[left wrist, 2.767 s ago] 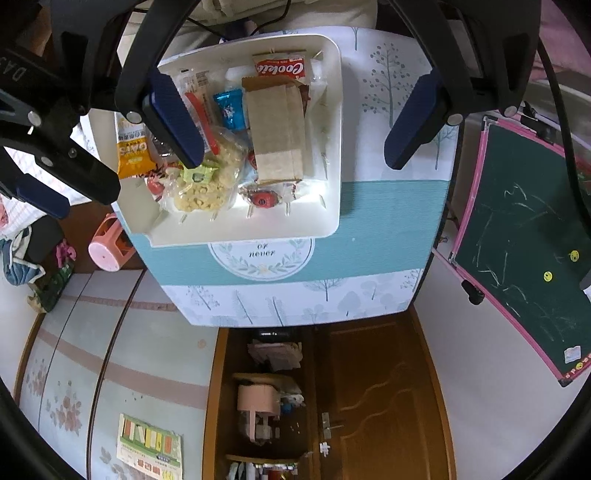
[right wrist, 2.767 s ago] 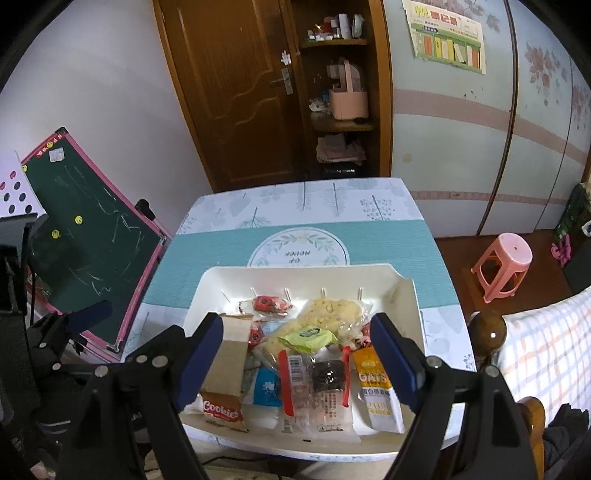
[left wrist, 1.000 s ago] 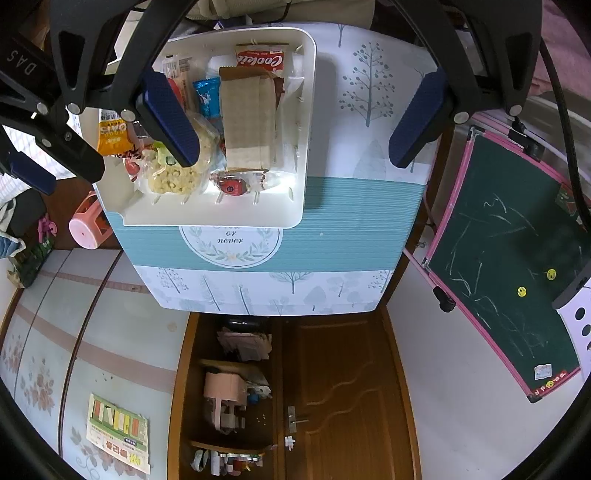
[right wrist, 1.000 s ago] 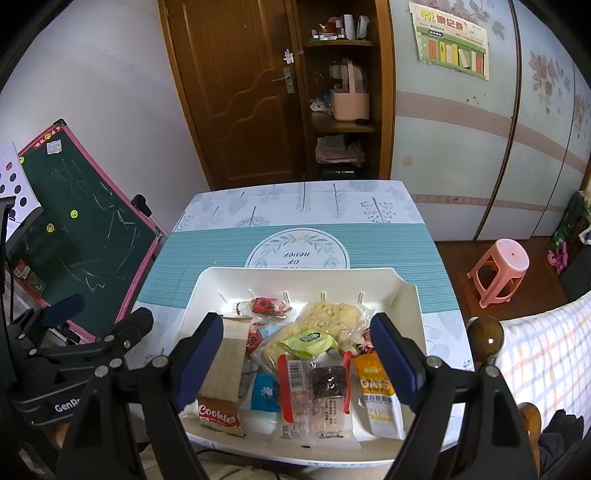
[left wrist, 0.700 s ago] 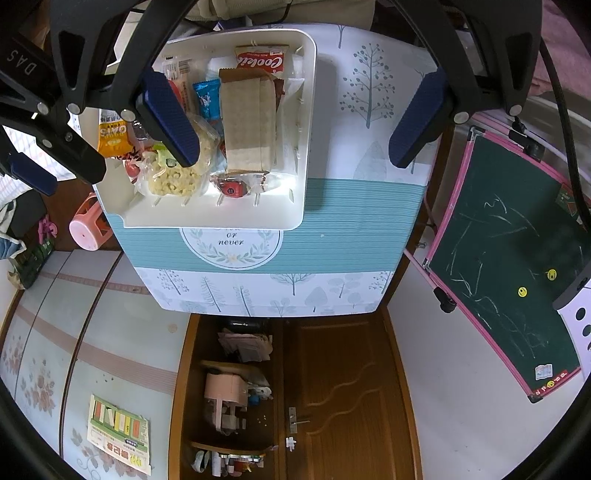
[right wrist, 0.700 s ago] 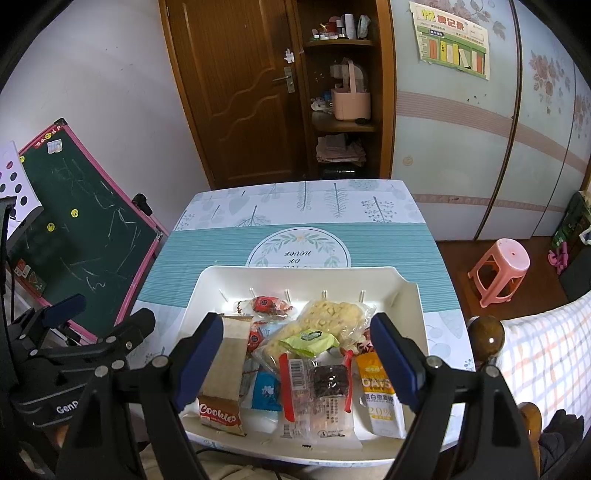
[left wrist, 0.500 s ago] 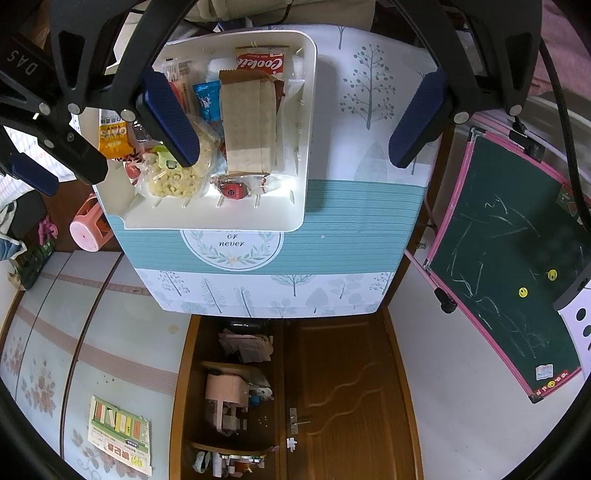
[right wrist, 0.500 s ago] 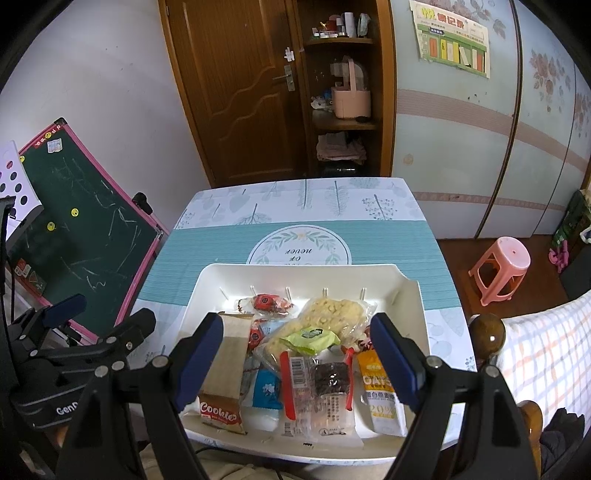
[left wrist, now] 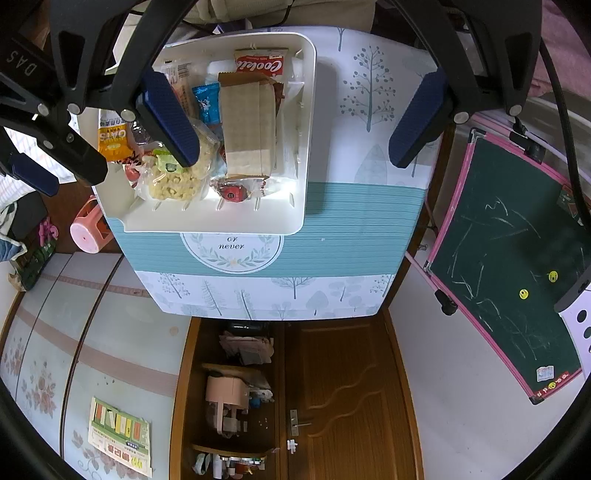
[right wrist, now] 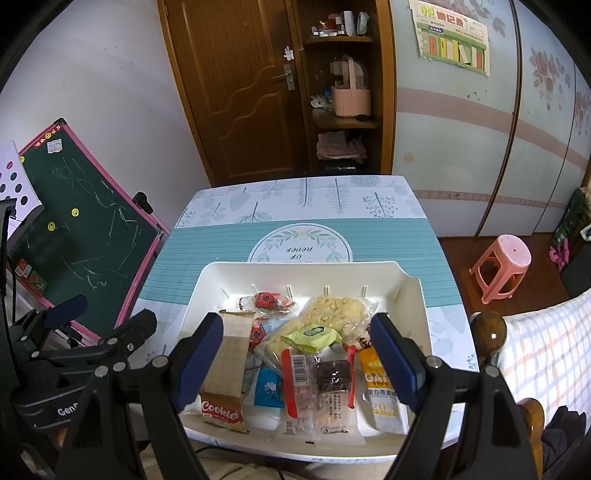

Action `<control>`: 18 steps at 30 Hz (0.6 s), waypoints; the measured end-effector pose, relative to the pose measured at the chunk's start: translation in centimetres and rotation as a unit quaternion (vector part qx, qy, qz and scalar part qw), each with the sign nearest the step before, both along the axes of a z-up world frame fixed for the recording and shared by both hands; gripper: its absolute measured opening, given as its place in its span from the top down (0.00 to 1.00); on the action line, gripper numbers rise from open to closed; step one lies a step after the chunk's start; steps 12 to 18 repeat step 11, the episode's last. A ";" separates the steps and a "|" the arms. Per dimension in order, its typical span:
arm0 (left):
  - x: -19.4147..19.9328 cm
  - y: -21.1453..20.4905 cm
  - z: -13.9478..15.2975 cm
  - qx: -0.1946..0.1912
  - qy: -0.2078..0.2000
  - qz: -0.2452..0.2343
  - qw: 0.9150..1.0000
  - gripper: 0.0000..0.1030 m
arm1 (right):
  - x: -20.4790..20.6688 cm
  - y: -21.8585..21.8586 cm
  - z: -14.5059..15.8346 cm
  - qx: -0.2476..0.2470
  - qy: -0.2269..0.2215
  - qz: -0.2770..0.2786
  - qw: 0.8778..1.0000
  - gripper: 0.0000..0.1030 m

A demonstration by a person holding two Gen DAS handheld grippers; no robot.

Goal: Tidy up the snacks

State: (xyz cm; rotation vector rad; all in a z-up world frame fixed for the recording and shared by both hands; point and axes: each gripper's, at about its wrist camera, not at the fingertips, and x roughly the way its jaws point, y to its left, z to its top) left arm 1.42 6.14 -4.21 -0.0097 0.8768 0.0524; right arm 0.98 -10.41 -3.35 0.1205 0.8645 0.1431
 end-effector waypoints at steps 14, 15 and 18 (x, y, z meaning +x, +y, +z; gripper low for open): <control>-0.6 0.2 -0.5 -0.001 0.003 -0.002 1.000 0.01 | -0.3 0.1 -0.2 0.001 0.001 0.000 1.000 0.20; -0.6 0.2 -0.5 -0.001 0.003 -0.002 1.000 0.01 | -0.3 0.1 -0.2 0.001 0.001 0.000 1.000 0.20; -0.6 0.2 -0.5 -0.001 0.003 -0.002 1.000 0.01 | -0.3 0.1 -0.2 0.001 0.001 0.000 1.000 0.20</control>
